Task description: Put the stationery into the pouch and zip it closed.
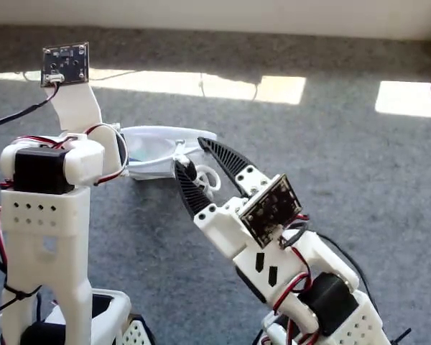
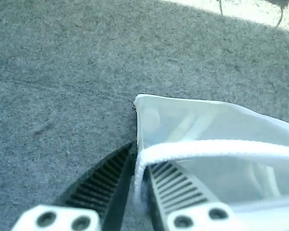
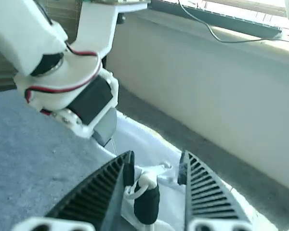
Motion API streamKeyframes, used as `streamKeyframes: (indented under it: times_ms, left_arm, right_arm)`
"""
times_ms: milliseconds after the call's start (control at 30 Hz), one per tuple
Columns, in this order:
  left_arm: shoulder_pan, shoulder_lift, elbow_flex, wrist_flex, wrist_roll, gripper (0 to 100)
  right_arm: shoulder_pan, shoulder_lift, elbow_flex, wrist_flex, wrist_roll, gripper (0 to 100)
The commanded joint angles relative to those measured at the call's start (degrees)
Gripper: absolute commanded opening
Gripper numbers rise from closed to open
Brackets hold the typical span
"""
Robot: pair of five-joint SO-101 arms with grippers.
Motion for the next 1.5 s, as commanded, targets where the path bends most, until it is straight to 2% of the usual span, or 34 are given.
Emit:
streamKeyframes:
  times_ms: [0,167,767,1033,1367,1467]
  left_arm:
    - [-0.7,-1.3,-0.5,-1.2,0.3,1]
    - [-0.7,-1.3,-0.5,-1.2,0.3,1]
    - [-0.7,-1.3,-0.3,-1.1,0.3,1]
    - [-0.7,-1.3,-0.3,-1.1,0.3,1]
    - [-0.7,-1.3,-0.3,-1.0,0.3,1]
    - [-0.7,-1.3,-0.2,-1.1,0.2,1]
  right_arm:
    - [-1.4,-0.9,3.4,0.7,0.2,14.8]
    - [-1.4,-0.9,7.7,0.7,-4.2,14.8]
    - [-0.9,-0.5,13.6,-9.3,-4.2,14.5]
    - [2.3,-0.6,13.7,-9.5,-4.5,14.3]
    - [2.3,-0.9,13.6,-9.5,-4.1,0.7]
    - [2.3,-1.0,13.6,-9.1,-2.9,0.5]
